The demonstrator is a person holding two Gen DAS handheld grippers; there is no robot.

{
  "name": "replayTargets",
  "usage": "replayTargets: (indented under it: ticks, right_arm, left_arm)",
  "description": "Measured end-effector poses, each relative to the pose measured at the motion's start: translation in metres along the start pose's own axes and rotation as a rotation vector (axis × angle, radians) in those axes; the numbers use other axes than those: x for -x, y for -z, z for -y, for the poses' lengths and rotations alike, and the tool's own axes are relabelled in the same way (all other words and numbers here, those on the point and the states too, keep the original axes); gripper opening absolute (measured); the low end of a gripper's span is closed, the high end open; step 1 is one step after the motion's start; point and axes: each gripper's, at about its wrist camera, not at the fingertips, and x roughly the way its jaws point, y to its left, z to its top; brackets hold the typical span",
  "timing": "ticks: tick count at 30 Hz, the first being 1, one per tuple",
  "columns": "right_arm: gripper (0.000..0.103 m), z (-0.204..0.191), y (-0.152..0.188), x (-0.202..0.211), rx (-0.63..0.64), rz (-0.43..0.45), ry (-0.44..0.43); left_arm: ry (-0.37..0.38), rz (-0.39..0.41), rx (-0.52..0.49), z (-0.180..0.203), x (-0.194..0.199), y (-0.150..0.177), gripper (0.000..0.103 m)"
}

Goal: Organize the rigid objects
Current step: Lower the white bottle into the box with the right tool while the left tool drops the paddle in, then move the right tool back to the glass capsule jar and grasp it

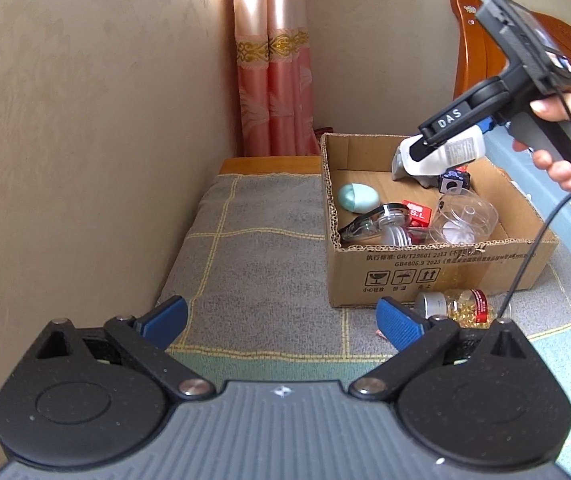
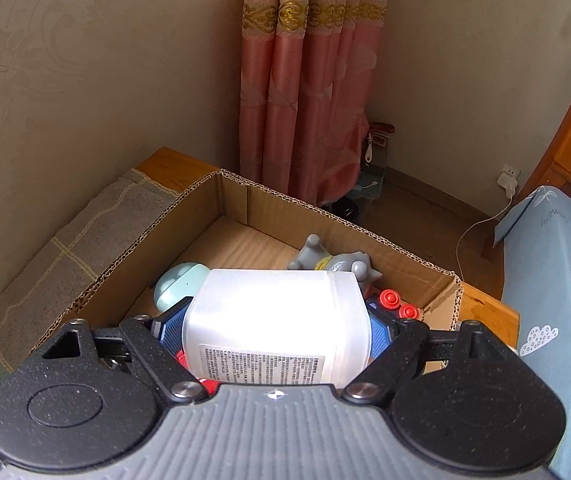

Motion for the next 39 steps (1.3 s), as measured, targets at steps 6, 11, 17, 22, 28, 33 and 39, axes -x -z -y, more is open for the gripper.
replayTargets:
  ticks: [6,11,17,22,28,33,39]
  right_arm:
    - [0.096,-0.001,-0.006,-0.014,0.000,-0.028,0.039]
    - [0.103,0.002,-0.004,-0.005,-0.020,-0.009,0.036]
    - [0.103,0.000,0.002,0.003,-0.026,-0.008,0.035]
    - [0.103,-0.006,0.013,0.007,-0.027,-0.023,0.039]
    - [0.103,-0.013,0.032,0.025,-0.026,-0.024,0.040]
    - [0.103,-0.015,0.052,0.045,-0.055,-0.016,0.039]
    - [0.103,-0.026,0.091,0.065,-0.109,0.012,0.047]
  left_arm:
    - [0.002,-0.008,0.002,0.002,0.002,0.001,0.100]
    - [0.009,-0.015,0.005,0.001,0.002,0.002,0.100]
    - [0.016,-0.021,0.009,0.001,0.001,0.005,0.100]
    - [0.013,-0.026,0.014,0.001,0.003,0.006,0.100]
    - [0.020,-0.030,0.014,0.002,0.003,0.006,0.100]
    - [0.027,-0.036,0.009,0.003,0.002,0.007,0.100]
    - [0.021,-0.045,0.000,0.003,0.000,0.008,0.100]
